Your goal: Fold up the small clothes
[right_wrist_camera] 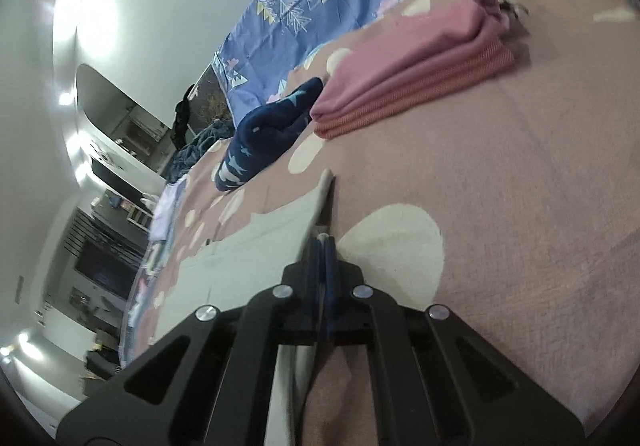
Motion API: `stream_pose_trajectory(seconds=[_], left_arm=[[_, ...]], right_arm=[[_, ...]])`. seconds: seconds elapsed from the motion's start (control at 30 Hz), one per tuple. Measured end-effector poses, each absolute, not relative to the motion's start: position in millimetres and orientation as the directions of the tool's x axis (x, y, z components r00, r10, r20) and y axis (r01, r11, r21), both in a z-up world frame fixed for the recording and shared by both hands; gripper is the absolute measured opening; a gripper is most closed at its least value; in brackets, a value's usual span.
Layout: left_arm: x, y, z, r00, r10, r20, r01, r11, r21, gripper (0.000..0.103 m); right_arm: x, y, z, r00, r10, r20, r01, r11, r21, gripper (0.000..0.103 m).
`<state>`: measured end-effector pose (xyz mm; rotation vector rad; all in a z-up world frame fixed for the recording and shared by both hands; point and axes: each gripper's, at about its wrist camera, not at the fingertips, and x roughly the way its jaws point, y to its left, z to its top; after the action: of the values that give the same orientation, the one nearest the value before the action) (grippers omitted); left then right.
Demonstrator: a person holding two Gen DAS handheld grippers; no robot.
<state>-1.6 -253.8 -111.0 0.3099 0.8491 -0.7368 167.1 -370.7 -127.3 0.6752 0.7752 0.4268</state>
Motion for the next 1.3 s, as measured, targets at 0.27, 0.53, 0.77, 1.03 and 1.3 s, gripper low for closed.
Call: stream_pose_trajectory(seconds=[0.27,0.53,0.77,1.03,1.3], left_arm=[[-6,-247,-115,0.426,-0.476,-0.77,0.7,0.712,-0.053,0.006],[0,-242,-119,0.378,-0.53,-0.759,0.712,0.69,-0.127,0.005],[3,-245,-128,0.344,-0.532,-0.773,0.719,0.679,-0.147,0.005],[-21,-234,-122,0.245,-0.601,-0.761,0.751,0.614,-0.243,0.005],[-58,-152,-99,0.434,-0.544,-0.718,0.666,0.731,-0.151,0.03]], right_arm=[[159,-346,-122,0.484,0.682,-0.548,-0.244,0.707,0.664,0.058],[151,-331,-101,0.653,0.55,-0.521,-0.233,0.8,0.552,0.006],[168,-347,-134,0.639,0.498,-0.586,-0.124,0.819,0.56,0.004],[166,-366,-141,0.653,0.542,-0.529,-0.105,0.756,0.646,0.007],[166,-378,-146,0.664,0.552,-0.504,-0.079,0.722,0.687,0.008]])
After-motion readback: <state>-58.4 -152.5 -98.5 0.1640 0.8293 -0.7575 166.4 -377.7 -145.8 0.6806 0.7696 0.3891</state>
